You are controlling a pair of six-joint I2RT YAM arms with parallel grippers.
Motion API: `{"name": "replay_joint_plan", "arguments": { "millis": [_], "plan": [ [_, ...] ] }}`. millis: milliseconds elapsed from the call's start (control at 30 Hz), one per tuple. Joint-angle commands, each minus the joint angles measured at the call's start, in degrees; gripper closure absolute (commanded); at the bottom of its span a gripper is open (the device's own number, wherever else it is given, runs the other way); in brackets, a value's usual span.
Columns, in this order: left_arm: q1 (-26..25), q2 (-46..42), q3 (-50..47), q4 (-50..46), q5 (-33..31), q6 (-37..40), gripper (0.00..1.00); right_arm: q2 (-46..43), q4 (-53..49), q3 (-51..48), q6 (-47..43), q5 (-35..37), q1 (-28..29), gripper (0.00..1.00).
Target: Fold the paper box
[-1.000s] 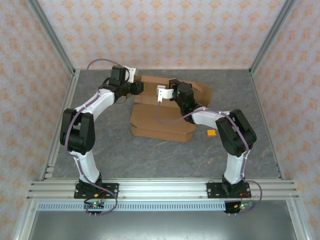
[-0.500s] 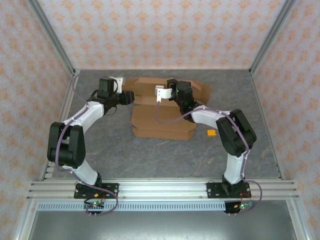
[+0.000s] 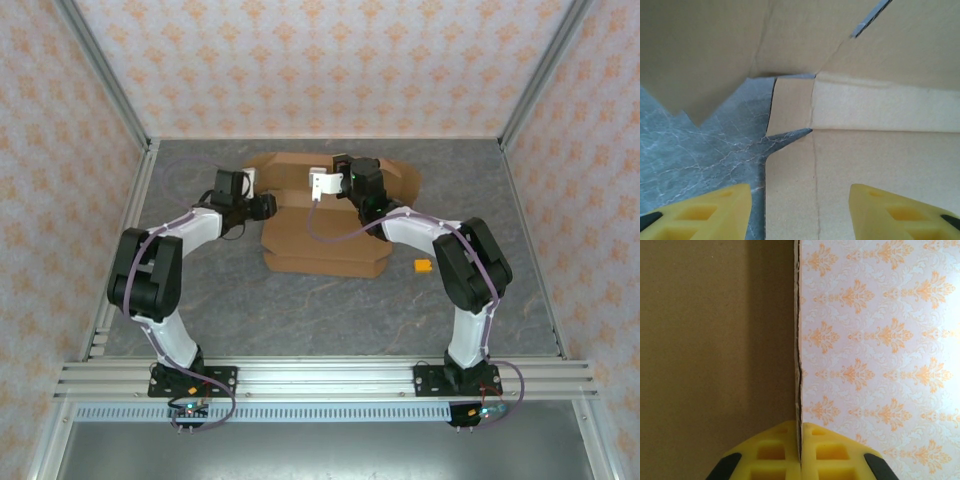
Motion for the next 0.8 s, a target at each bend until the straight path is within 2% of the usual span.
{"name": "replay_joint_plan", "arguments": {
  "millis": [0,200,433,767],
  "plan": [
    [-0.63,1.51,0.65,5.75,-4.07,-3.54,0.45,0.19,-0.36,1.94,1.30,0.11,0.14,1.00],
    [-0.69,4.64,1.34,9.99,-6.04,-7.37,0.43,-0.14,-1.49,2.18,2.10,-0.57,-0.16,1.00],
    [-1.15,8.24,0.36,17.38,-6.10,-8.85,0.40,0.09,-8.13,5.42,4.74,-1.39,-0.73,1.00],
    [-1.99,14.51,6.19,16.76,-6.82,-11.07,0.40,0.56,-12.28,6.40,4.19,-3.06,-1.34,1.00]
  ]
}}
